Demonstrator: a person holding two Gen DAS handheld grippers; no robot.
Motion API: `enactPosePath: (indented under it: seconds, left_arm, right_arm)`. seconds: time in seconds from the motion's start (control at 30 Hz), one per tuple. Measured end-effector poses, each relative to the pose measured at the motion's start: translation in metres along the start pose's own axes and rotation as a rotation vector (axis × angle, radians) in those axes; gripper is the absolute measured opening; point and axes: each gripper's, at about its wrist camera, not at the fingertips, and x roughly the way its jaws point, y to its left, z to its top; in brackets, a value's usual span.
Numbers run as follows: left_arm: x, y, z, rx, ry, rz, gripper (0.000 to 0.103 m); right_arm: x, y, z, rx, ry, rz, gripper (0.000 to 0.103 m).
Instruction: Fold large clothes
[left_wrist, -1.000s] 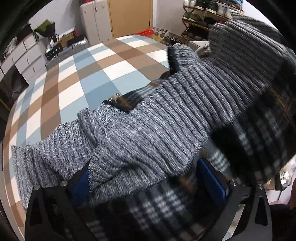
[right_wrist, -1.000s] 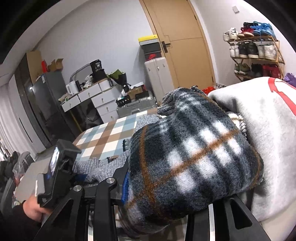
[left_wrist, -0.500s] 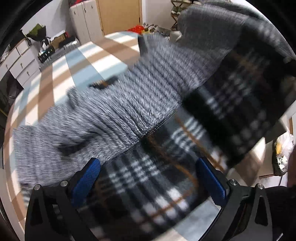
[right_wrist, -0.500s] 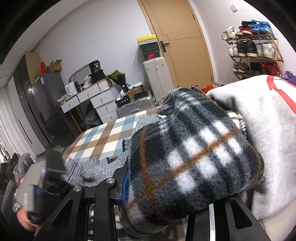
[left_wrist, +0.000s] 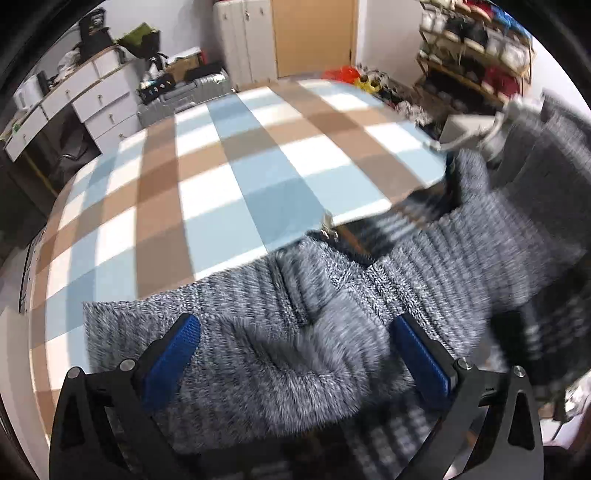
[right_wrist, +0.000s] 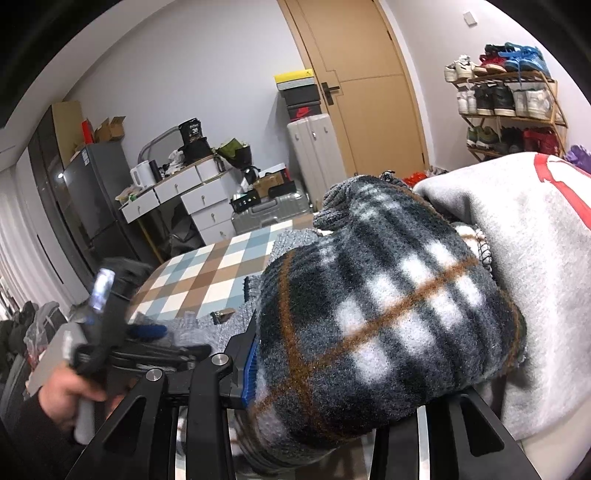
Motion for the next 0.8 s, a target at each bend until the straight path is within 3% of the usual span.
enactPosePath:
  seconds: [0.1,0.27,0.37,0.53,0.63,0.7,0.8]
  left_arm:
    - [-0.007,-0.008,-0.008,0.024,-0.018,0.026,0.102]
    - [-0.031,0.019,-0.014,0.043,-0.011,0.001,0.101]
    - [-0.044,0.048,-0.03,0.032,-0.077,0.08,0.102]
    - [-0.022,0.094,-0.048,-0.032,-0.03,0.165,0.102]
    - [0.002,0.114,-0.053,-0.11,0.019,0.087,0.102]
    - [0.009,0.123,-0.052,-0.18,0.041,-0.011,0.102]
    - [0.013,0.12,-0.053,-0.173,0.062,-0.08,0.102]
  right_arm:
    - [0.001,0.0,0.0,-0.002,0.002,-0.003,0.037]
    - [0.0,0.001,-0.001,0.001,-0.001,-0.009,0.037]
    - [-0.004,0.007,-0.001,-0.024,-0.018,-0.018,0.036]
    - [-0.01,0.032,-0.003,-0.085,-0.058,-0.058,0.036]
    - [-0.013,0.051,-0.004,-0.127,-0.075,-0.071,0.036]
    - [-0.016,0.067,-0.005,-0.168,-0.087,-0.08,0.036]
    - [-0.016,0.09,-0.003,-0.232,-0.089,-0.091,0.036]
